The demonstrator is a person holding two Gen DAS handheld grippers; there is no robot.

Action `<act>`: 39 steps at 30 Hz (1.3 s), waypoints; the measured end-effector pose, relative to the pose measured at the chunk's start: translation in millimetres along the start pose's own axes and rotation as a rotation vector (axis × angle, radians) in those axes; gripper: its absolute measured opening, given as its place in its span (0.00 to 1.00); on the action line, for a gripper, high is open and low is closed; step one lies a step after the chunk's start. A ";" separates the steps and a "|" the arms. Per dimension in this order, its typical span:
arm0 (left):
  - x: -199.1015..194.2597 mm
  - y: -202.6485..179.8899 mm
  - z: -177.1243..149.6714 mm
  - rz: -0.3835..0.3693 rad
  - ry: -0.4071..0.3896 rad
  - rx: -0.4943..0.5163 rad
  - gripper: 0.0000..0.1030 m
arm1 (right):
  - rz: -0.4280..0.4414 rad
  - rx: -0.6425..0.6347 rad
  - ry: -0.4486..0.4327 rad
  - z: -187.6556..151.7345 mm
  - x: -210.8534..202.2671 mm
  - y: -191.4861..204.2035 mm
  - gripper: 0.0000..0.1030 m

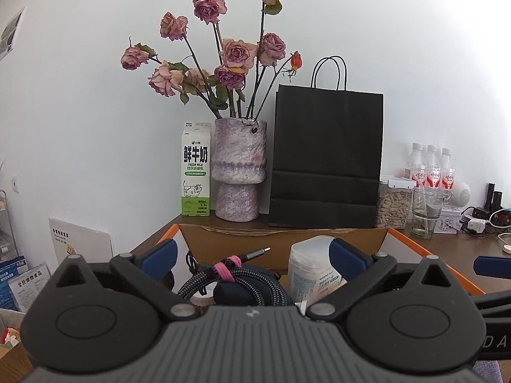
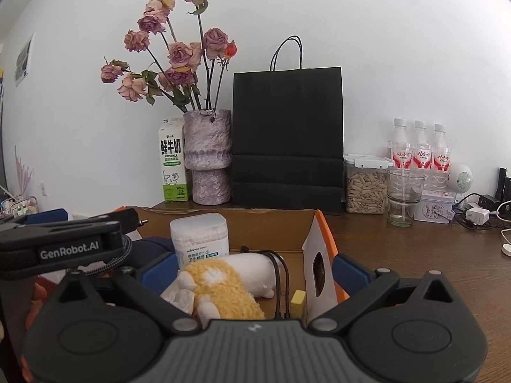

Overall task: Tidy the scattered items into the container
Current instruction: 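Carry the soap bar and white cap into the box and open both tools, then lift both tools out of the box toward the purple pouch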

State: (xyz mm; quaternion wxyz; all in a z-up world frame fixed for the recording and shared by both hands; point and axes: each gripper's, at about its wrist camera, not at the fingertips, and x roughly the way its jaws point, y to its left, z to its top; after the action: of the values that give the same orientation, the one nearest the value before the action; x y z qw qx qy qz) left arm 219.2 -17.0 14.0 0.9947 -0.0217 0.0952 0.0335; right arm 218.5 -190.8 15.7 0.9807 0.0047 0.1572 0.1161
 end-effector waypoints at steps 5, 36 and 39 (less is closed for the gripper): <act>-1.7 0.8 -2.3 -0.003 -0.001 0.003 1.00 | 0.005 -0.001 0.002 -1.7 -1.9 -0.1 1.00; -62.0 21.7 -34.5 0.021 0.017 0.063 1.00 | 0.015 -0.049 0.049 -41.8 -54.0 2.6 1.00; -67.7 25.4 -35.0 0.020 0.021 0.055 1.00 | 0.023 -0.054 0.061 -45.8 -61.8 3.2 1.00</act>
State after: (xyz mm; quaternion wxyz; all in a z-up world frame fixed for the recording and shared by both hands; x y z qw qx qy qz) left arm 144.6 2.4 -8.3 0.9934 0.0061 0.1069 0.0406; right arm 146.6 -203.1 -8.7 0.9738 -0.0237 0.1836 0.1318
